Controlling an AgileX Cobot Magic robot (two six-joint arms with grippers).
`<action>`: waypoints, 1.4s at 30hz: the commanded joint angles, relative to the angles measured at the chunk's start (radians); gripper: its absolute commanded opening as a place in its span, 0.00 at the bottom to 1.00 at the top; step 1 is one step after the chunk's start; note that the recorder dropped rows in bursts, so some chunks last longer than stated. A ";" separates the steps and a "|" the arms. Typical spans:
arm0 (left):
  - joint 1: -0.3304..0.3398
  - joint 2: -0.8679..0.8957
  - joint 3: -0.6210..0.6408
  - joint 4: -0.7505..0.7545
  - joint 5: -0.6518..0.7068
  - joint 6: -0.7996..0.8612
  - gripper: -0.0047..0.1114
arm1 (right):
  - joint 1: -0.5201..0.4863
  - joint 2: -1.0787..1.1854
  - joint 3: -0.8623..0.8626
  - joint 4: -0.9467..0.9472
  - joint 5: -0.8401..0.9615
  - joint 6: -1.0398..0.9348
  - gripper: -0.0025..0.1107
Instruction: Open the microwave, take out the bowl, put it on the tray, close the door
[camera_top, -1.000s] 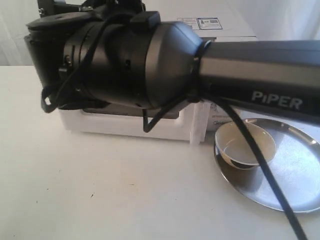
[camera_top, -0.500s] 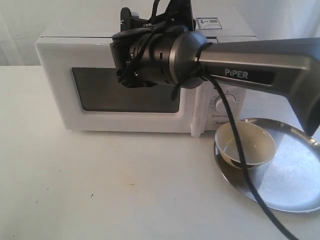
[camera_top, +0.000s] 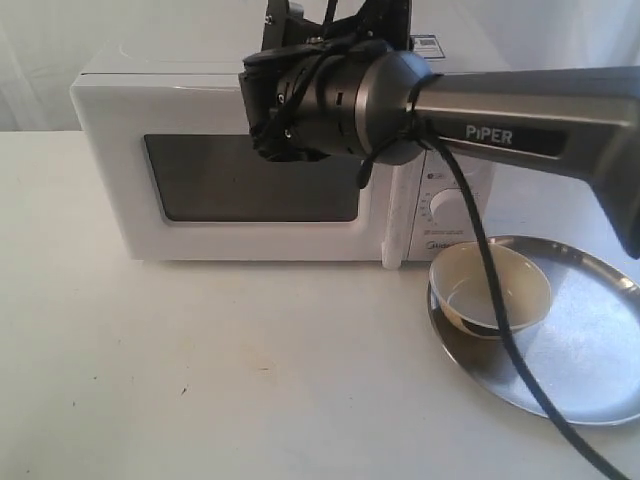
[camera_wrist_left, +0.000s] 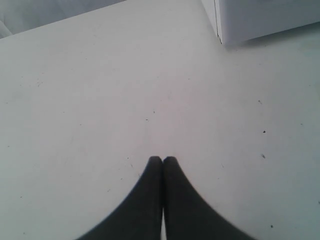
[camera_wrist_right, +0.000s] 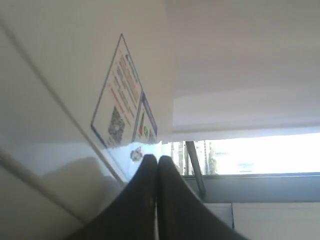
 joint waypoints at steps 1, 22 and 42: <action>-0.006 -0.002 -0.002 -0.008 0.002 -0.004 0.04 | 0.093 -0.092 0.001 0.056 0.004 -0.035 0.02; -0.006 -0.002 -0.002 -0.008 0.002 -0.004 0.04 | 0.387 -0.762 0.733 0.842 -0.246 0.116 0.02; -0.006 -0.002 -0.002 -0.008 0.002 -0.004 0.04 | 0.442 -0.949 0.998 1.308 -0.514 0.026 0.02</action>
